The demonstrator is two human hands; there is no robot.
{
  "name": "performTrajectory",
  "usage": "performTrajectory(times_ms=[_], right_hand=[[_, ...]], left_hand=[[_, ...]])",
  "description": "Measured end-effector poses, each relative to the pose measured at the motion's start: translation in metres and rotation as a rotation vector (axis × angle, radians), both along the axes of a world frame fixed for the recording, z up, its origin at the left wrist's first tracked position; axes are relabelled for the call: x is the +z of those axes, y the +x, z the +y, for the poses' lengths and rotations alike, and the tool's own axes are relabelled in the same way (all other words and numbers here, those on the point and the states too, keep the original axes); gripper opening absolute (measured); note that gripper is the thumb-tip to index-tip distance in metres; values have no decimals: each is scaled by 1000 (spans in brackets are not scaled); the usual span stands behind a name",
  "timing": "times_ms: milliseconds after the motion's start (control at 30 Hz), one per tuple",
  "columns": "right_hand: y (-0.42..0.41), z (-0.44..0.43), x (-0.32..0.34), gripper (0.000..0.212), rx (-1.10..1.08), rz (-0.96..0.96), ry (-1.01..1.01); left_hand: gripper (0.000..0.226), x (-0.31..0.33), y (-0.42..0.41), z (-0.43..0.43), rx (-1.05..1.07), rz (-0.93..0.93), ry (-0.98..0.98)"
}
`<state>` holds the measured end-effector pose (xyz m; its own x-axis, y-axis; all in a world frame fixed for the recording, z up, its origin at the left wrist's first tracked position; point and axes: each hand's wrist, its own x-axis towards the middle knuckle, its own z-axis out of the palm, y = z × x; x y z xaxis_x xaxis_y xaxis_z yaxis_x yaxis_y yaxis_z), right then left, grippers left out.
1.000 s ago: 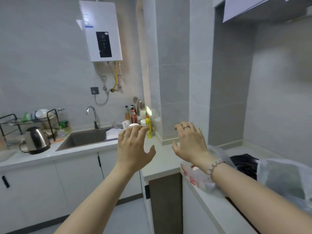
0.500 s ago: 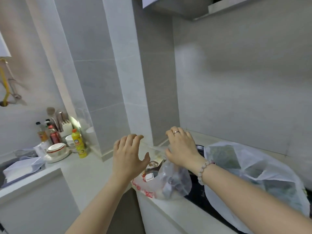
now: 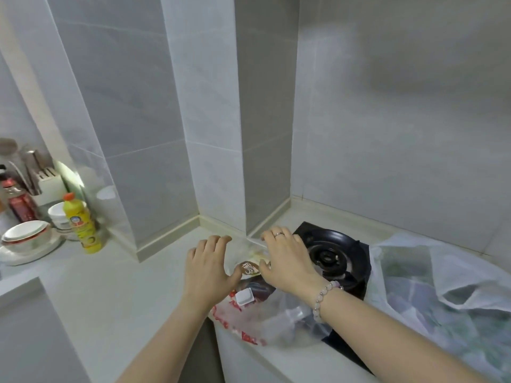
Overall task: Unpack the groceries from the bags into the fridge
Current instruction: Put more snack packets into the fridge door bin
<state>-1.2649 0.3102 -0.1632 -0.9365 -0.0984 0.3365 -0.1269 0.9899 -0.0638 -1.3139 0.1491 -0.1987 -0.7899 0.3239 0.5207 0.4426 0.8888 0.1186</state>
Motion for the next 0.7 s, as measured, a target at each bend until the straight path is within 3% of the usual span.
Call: performTrajectory(times_ms=[267,500,700], right_hand=[[-13,8,-58,32,30,-142,-40],[-42,9,-89,35,43,-392,137],[-56,21,-98,34,-25,-500,163]], left_hand=[[42,-61,-24,39,-152,-171,33],[38,-85,-38,57,-195,-232,9],[40,-107,-59,53,-199,-483,-55]])
